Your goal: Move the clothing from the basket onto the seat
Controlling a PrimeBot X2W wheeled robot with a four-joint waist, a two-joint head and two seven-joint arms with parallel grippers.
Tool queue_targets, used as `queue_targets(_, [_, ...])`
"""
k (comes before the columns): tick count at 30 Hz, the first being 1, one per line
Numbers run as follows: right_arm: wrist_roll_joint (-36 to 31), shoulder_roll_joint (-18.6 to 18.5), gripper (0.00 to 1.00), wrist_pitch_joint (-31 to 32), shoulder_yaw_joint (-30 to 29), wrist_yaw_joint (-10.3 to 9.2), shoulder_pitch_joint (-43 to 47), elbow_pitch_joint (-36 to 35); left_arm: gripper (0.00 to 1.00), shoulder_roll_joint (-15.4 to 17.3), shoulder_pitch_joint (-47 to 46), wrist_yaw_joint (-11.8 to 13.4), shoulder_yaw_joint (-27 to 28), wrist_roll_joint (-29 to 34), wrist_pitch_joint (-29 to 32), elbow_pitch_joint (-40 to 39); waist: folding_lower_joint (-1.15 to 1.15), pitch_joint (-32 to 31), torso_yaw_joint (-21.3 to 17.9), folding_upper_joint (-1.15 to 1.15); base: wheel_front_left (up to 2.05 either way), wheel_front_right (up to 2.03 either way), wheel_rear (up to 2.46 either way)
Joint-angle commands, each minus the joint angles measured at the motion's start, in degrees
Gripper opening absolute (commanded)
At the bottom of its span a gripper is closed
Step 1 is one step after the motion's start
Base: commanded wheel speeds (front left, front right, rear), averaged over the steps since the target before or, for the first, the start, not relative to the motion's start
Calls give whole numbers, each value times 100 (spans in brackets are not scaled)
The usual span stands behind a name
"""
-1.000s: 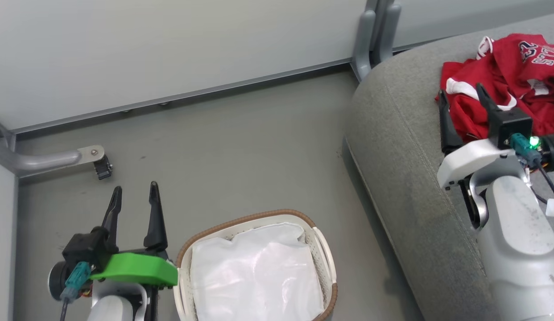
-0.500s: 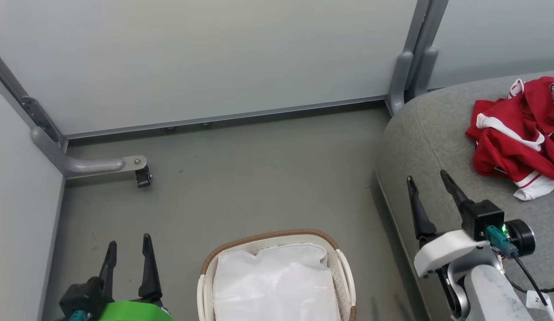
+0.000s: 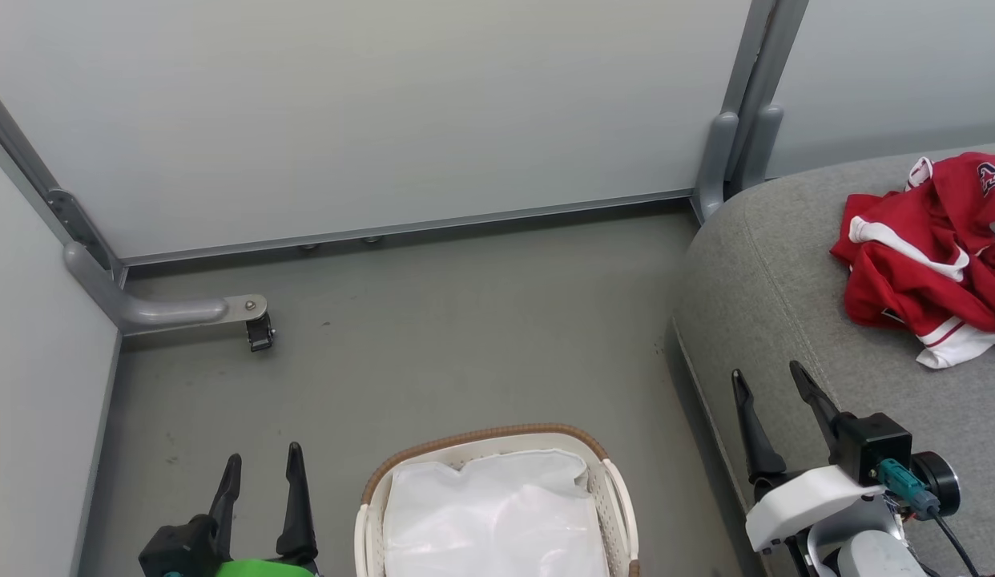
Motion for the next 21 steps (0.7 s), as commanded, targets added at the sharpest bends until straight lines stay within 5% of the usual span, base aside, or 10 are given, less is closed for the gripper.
queue_targets(1, [40, -23, 100, -14, 14, -8, 81, 17, 100, 5, 93, 44, 9, -25, -4, 11, 0, -11, -2, 0, 0, 0, 0])
queue_targets(15, [112, -23, 100, -14, 29, -8, 42, 95, 100, 6, 82, 20, 29, -2, -4, -3, 0, -28, 23, 0, 0, 0, 0])
queue_targets(16, [111, -23, 0, -14, 27, -8, 36, 91, 0, 6, 85, 9, 35, -9, -5, -9, 0, -25, 24, 0, 0, 0, 0])
queue_targets(21, [98, 42, 0, 22, 47, 0, 93, 319, 0, -14, 0, 0, -17, -7, 4, 225, 0, -26, 24, 0, 0, 0, 0])
